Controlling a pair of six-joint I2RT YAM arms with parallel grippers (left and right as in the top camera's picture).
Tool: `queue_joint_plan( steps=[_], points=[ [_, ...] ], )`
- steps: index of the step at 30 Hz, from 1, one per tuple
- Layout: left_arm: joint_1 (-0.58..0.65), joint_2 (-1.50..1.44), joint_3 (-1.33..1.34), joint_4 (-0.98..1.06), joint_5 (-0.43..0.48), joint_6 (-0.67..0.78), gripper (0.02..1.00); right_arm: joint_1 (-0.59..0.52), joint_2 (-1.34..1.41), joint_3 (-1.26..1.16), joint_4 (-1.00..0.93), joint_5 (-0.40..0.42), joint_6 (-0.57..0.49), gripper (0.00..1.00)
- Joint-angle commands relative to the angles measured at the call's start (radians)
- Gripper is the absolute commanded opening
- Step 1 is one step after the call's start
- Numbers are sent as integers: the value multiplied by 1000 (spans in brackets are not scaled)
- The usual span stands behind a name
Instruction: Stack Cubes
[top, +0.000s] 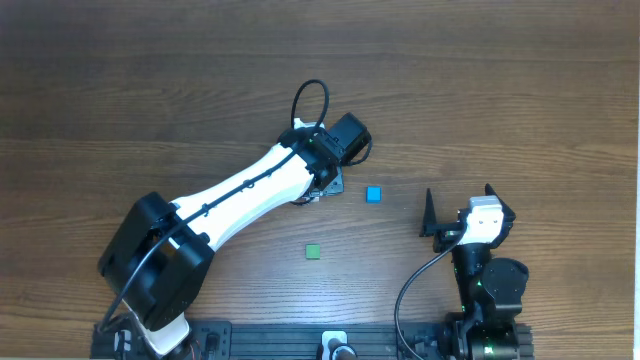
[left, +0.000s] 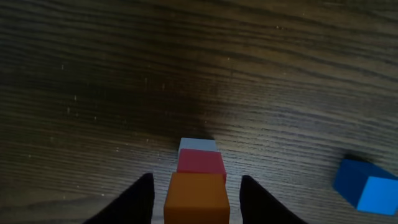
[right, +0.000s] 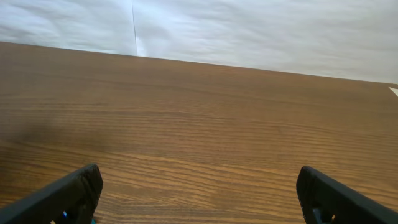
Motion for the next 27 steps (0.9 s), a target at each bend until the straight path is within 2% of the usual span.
queue_joint_plan(
  steps=[1, 3, 4, 9, 11, 16, 17, 22, 27],
  points=[
    [5, 13, -2, 1, -1, -5, 599, 3, -7, -9, 3, 7, -5, 993],
    [8, 8, -2, 8, -10, -5, 890, 3, -7, -9, 3, 7, -5, 991],
    [15, 2, -2, 17, -16, -5, 989, 3, -7, -9, 3, 7, -5, 991],
    [95, -64, -2, 62, -102, -4, 1000, 3, -7, -9, 4, 7, -5, 993],
    [196, -135, -2, 100, -137, 35, 996, 3, -7, -9, 3, 7, -5, 993],
    [379, -272, -12, 148, -131, 103, 998, 3, -7, -9, 3, 7, -5, 993],
    [443, -345, -51, 217, -110, 160, 1000, 3, -7, -9, 3, 7, -5, 993],
    [546, -554, -270, 483, -43, 304, 998, 3, -7, -9, 3, 7, -5, 993],
    [575, -780, -519, 696, -11, 468, 998, 3, -7, -9, 3, 7, -5, 991]
  ],
)
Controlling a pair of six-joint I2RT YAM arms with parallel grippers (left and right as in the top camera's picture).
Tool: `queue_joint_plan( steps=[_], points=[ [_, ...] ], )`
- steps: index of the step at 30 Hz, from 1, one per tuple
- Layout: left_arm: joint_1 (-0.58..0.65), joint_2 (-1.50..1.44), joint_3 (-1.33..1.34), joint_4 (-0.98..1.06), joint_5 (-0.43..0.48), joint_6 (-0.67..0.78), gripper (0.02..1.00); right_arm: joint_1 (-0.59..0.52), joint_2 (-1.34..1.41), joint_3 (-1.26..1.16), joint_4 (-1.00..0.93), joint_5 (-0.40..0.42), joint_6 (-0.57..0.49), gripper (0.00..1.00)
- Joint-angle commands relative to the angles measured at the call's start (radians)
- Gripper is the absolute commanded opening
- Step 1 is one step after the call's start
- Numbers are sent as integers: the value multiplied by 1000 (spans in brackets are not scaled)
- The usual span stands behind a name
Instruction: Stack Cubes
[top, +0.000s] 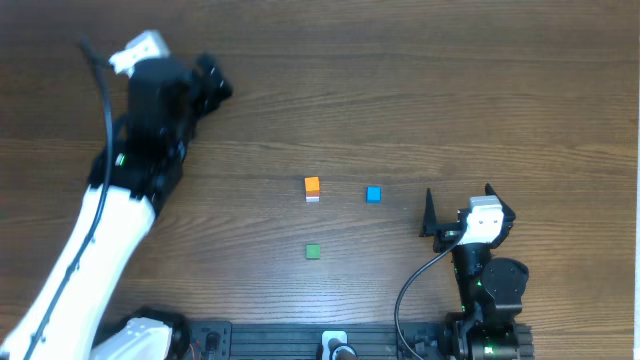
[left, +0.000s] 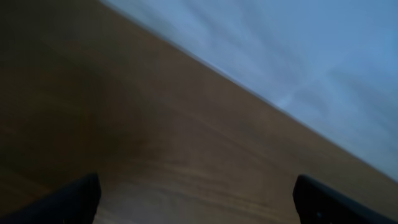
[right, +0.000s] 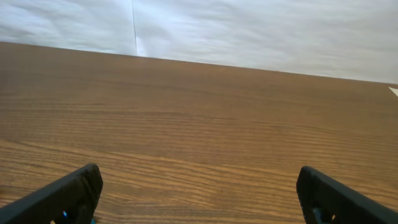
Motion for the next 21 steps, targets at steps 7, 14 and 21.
queue_joint_plan(
  steps=[7, 14, 21],
  points=[
    [70, -484, -428, 187, 163, 367, 998, 3, -7, -9, 4, 6, -5, 991],
    [232, -855, -651, 195, 332, 458, 998, 3, -7, -9, 3, 6, -5, 991],
    [261, -1070, -796, 211, 390, 481, 998, 3, -7, -9, 4, 6, -5, 991]
  ],
)
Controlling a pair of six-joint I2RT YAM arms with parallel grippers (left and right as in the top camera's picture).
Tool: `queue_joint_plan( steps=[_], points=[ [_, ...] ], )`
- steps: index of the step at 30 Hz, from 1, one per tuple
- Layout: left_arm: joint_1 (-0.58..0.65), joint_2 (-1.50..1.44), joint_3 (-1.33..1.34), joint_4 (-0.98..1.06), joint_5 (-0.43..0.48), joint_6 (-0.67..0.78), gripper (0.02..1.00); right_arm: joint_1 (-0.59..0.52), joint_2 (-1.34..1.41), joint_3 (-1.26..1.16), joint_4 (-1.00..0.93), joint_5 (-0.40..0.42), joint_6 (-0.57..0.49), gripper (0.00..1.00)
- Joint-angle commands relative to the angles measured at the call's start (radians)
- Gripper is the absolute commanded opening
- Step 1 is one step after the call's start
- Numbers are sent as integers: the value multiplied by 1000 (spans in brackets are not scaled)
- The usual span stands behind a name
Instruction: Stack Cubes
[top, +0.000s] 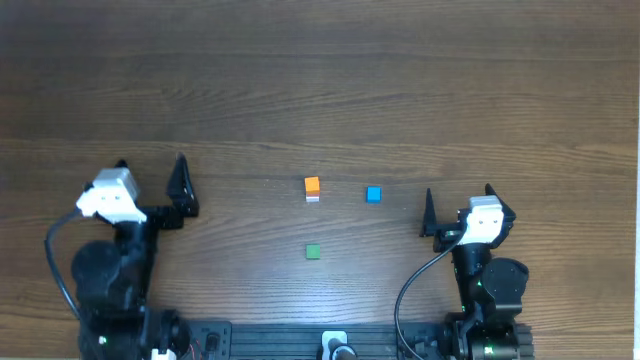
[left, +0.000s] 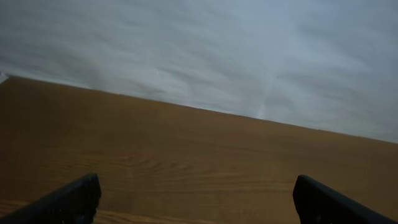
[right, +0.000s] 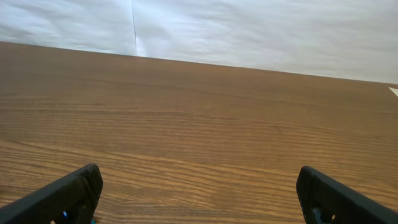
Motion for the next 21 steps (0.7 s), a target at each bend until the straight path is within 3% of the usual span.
queue_joint_plan(
  steps=[1, 9, 21],
  points=[
    [9, -124, -102, 27, 82, 43, 998, 3, -7, -9, 4, 7, -5, 991],
    [9, -275, -252, 81, 115, 42, 1000, 3, -7, -9, 4, 6, -5, 993],
    [9, -278, -299, 47, 114, 41, 1000, 3, -7, -9, 4, 7, -5, 991]
  ],
)
